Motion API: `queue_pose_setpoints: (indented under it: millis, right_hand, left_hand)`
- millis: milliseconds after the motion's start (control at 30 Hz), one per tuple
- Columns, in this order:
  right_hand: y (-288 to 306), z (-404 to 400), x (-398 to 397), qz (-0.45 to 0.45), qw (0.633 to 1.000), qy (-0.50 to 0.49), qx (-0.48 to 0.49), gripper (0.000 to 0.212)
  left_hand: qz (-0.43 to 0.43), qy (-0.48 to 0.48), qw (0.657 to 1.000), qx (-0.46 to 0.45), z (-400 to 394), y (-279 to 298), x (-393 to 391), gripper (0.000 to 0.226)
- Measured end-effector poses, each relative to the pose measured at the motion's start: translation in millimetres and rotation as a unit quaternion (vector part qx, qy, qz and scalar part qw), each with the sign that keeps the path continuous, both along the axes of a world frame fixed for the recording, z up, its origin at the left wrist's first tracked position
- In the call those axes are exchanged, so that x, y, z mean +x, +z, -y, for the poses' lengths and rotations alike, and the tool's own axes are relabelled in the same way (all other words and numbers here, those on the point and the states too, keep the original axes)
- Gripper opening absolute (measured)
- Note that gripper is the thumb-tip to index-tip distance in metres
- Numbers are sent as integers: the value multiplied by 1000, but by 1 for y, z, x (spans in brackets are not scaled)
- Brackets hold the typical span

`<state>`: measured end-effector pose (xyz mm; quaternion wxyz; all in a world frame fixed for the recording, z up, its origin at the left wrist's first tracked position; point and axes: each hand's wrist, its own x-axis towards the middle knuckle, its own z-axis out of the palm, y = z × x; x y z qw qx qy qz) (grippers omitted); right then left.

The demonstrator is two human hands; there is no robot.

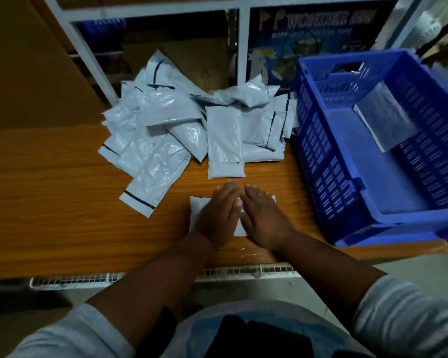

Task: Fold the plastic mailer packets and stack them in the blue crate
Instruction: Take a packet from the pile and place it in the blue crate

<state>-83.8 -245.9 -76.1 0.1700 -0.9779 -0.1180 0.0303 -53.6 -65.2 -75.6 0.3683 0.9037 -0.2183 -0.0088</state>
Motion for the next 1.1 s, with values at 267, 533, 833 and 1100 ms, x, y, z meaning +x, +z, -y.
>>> queue_pose_setpoints:
  millis: [267, 533, 833, 1100]
  right_hand:
    - [-22, 1, 0, -5, 995, 8, -99, 70]
    - [-13, -3, 0, -39, 992, 11, -123, 71]
    - [-5, -44, -11, -19, 995, -2, -96, 68]
    - [-10, -44, -9, -50, 990, 1, -129, 70]
  left_hand:
    - [146, -126, 947, 255, -31, -30, -5, 65]
    - [123, -123, 945, 278, -30, -34, 0, 68]
    - [83, -115, 950, 276, -50, -3, 7, 61]
    - [92, -98, 929, 346, -70, -26, 0, 78]
